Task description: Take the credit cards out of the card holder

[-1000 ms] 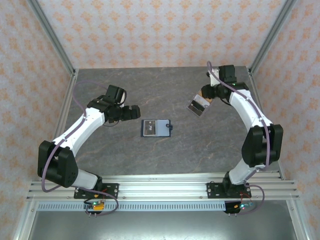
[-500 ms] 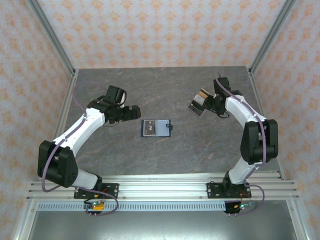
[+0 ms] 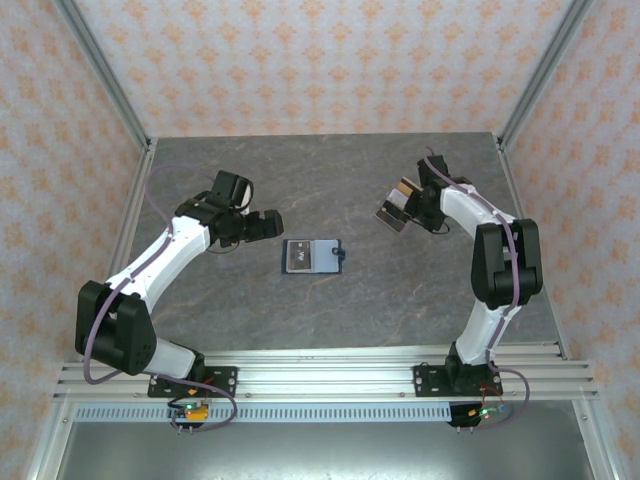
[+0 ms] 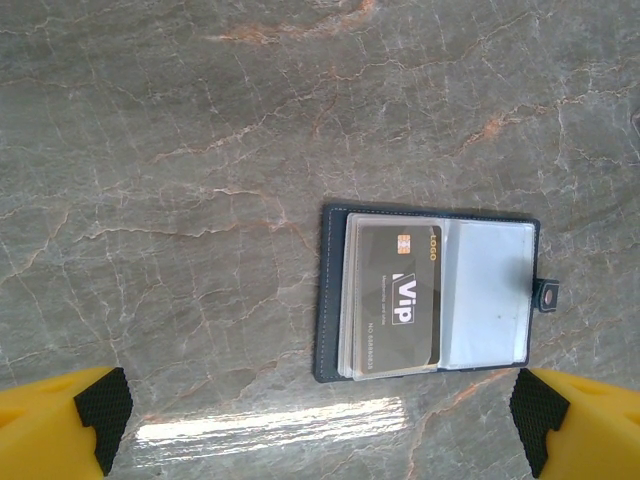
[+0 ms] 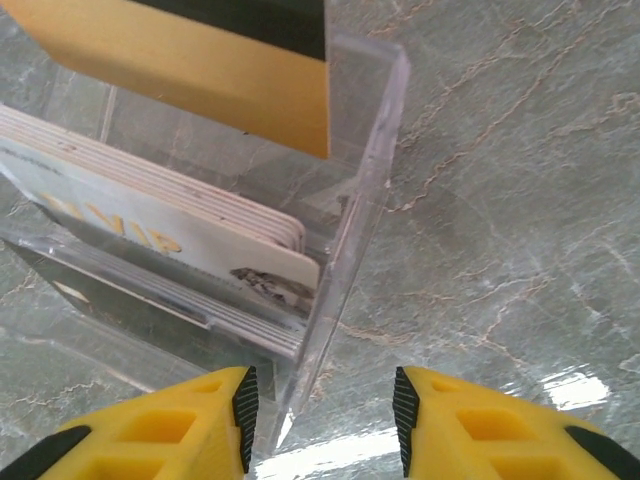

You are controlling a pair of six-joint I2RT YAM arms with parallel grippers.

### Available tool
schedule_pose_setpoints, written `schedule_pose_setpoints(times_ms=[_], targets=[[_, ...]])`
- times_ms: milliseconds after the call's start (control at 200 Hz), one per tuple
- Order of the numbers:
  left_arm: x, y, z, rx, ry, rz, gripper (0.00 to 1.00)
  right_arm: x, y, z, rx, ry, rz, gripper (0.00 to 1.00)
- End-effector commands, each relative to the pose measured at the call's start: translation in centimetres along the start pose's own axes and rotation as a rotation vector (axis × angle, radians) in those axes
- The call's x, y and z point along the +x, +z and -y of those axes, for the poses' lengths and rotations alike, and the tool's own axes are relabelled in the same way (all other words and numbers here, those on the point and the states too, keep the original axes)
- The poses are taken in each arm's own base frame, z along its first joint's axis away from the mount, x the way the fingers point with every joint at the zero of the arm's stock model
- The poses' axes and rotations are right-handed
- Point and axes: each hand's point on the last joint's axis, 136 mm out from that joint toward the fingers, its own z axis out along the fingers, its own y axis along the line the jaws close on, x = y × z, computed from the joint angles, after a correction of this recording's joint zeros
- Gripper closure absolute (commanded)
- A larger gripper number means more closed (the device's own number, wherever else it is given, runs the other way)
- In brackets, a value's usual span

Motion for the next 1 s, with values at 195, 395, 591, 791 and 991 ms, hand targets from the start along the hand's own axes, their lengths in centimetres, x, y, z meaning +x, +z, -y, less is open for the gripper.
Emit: schedule_pose_setpoints(times_ms=[195, 395, 591, 791, 991], targets=[[-0.2, 0.7, -0.3, 0.005, -0.014, -0.002, 0.00, 1.8, 0.3, -0.4, -0.004, 0.032, -0.032, 0.61], [-0.1, 1.0, -0.4, 0.000, -0.014, -0.010, 0.00, 2.4, 0.3, -1.0, -0.019, 0.052, -0.043, 0.65], [0.0, 1.1, -0.5, -0.002, -0.012, -0.013, 0.00, 3.5, 0.1, -2.1, -0.065, 0.100, -0.054, 0.67], [0.1, 1.1, -0.5, -0.001, -0.014, -0.017, 0.00, 4.2, -0.7, -2.6, -0.089, 0.146, -0.043, 0.70], [0.2, 1.5, -0.3, 0.013, -0.024, -0.022, 0.00, 6.2, -0.2, -3.6, -0.092, 0.139, -0.066, 0.71]])
